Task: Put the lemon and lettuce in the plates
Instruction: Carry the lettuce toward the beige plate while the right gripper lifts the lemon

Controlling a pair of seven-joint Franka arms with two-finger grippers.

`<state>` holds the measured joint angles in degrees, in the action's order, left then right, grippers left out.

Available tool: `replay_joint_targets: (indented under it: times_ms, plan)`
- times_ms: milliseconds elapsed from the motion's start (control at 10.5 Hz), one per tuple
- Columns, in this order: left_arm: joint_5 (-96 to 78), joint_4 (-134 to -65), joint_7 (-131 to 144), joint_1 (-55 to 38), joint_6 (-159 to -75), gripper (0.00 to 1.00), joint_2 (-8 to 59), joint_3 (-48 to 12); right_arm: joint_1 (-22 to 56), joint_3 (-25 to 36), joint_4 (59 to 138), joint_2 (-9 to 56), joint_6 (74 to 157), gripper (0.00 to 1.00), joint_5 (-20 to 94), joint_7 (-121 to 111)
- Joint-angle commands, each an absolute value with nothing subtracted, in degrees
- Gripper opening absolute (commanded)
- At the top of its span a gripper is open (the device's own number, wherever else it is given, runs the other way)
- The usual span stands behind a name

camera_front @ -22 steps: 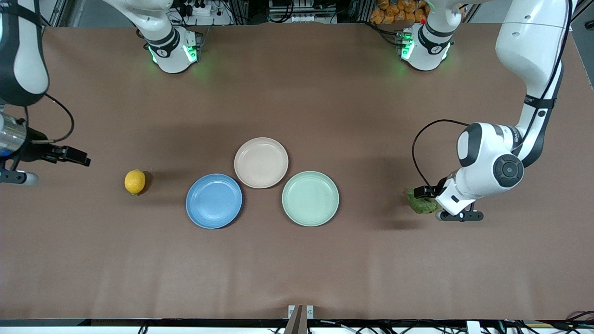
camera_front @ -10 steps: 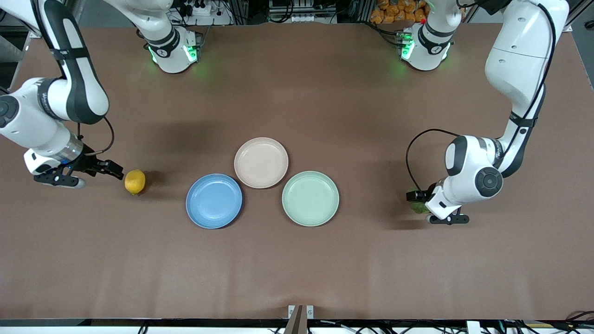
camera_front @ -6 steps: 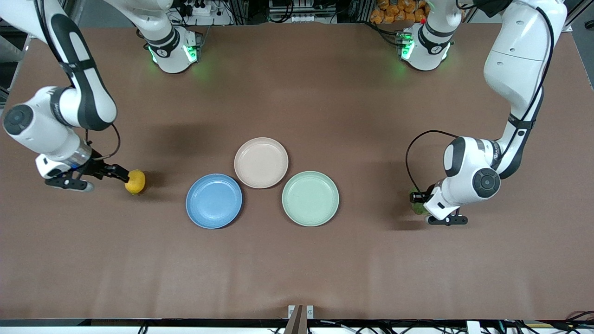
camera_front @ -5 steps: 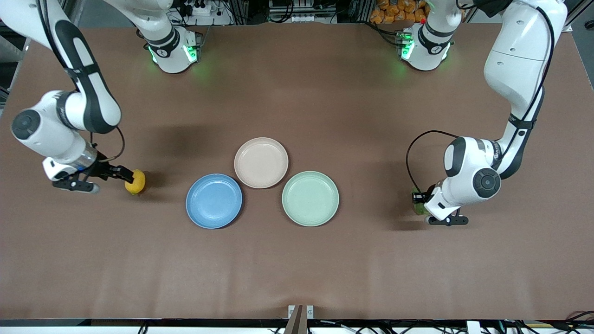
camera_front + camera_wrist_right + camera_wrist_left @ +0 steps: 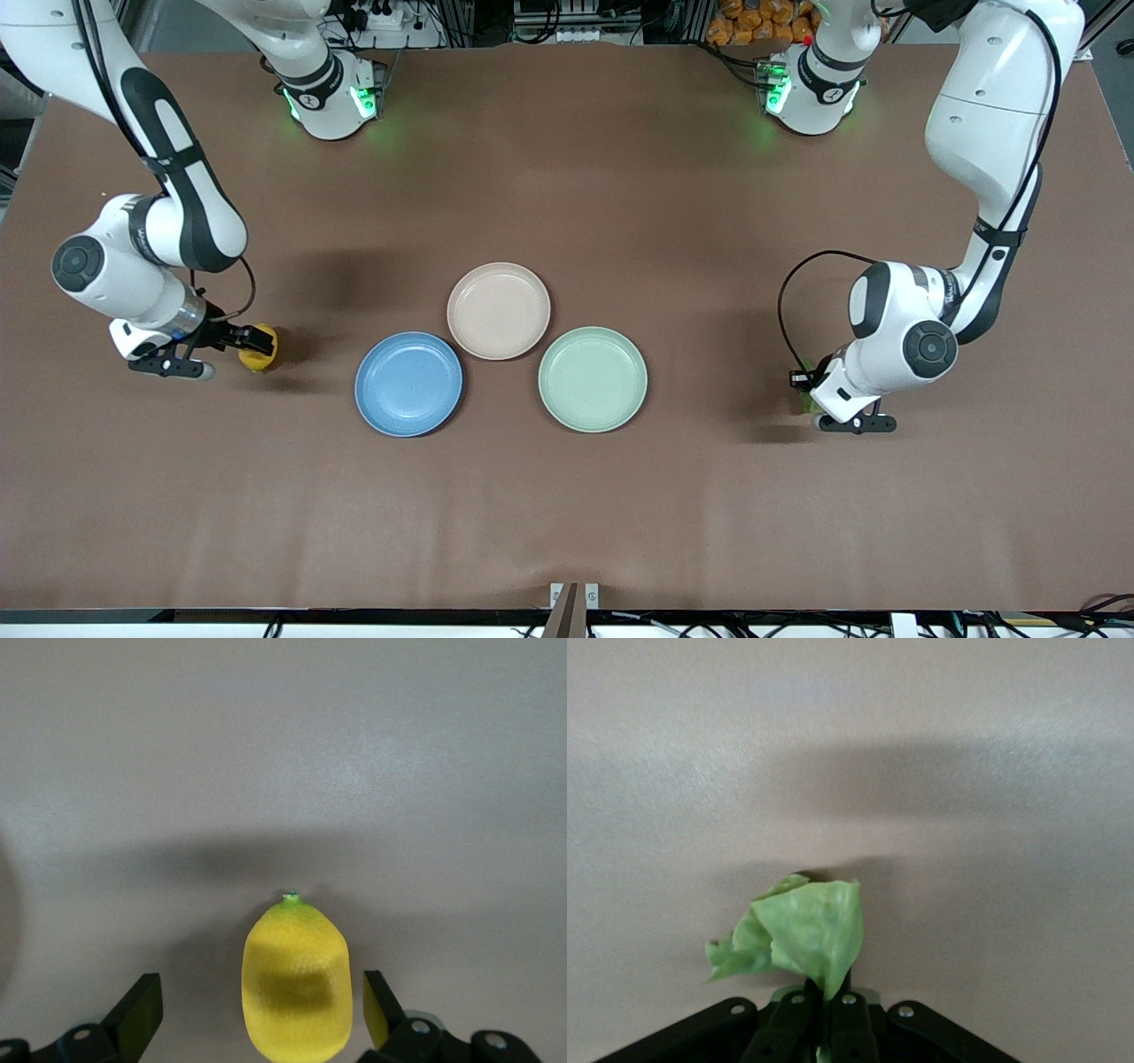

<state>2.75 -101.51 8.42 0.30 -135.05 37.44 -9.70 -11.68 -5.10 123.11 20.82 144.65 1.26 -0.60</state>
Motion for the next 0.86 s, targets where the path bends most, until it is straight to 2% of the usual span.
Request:
replay_joint_targets:
  times_ms: [0,765]
  plan:
    - [4.3,-102.2,10.3,0.3,-135.0,0.00,35.1,-10.3,-11.9,-5.2,121.6,22.7,143.9,1.00,1.7,-1.1]
    - [3.8,-102.1,21.7,-2.6,-133.4,0.00,30.5,-12.2,-12.0,-5.2,121.5,25.4,145.1,1.00,-2.3,-1.1]
